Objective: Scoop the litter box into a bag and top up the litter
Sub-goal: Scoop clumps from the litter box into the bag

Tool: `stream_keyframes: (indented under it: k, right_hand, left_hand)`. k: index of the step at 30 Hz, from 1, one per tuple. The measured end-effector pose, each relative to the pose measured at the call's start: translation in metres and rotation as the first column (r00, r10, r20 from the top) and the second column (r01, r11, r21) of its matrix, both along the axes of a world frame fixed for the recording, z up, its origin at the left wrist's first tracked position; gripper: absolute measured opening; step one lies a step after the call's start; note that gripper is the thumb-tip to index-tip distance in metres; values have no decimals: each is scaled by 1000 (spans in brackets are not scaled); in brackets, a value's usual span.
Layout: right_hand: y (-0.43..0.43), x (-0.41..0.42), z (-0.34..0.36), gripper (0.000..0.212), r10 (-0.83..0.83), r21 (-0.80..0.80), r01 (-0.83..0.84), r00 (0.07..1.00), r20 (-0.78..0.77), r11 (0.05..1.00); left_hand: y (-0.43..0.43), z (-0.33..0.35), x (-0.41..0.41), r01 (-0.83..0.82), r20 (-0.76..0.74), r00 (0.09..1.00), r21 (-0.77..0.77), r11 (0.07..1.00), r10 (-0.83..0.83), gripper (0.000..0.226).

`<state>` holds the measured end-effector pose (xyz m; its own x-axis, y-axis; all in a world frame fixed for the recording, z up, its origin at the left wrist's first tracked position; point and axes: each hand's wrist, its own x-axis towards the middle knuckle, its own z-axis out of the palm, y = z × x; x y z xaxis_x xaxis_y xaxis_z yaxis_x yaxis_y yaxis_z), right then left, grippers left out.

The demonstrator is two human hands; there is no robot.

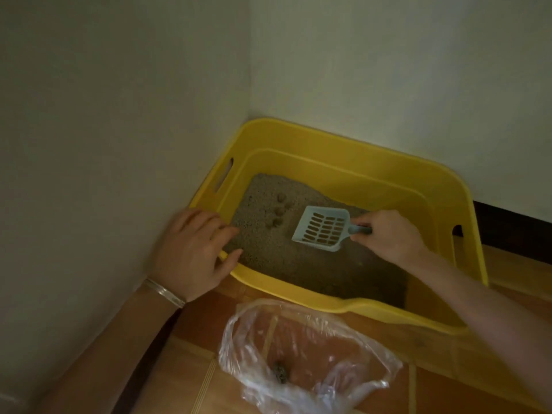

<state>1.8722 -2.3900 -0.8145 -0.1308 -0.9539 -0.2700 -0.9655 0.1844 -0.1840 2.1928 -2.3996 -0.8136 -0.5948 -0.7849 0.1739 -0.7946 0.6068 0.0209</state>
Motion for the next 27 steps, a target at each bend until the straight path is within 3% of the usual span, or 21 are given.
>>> stream_keyframes:
  k: [6,17,27]
  right_hand:
    - [-28,2,-23,28,-8,82,10,1000,-17,997]
    - [-58,22,-26,22,32,159,-23,998,-56,987]
    - [-65,36,-45,25,33,68,-41,994,105,997]
  left_hand:
    - [1,-13,-1,-4,-152,988,-47,999,-4,29]
    - [1,-21,-8,-26,-255,967,-51,998,12,24]
    - [2,-22,-8,-39,-262,964,-15,999,34,23]
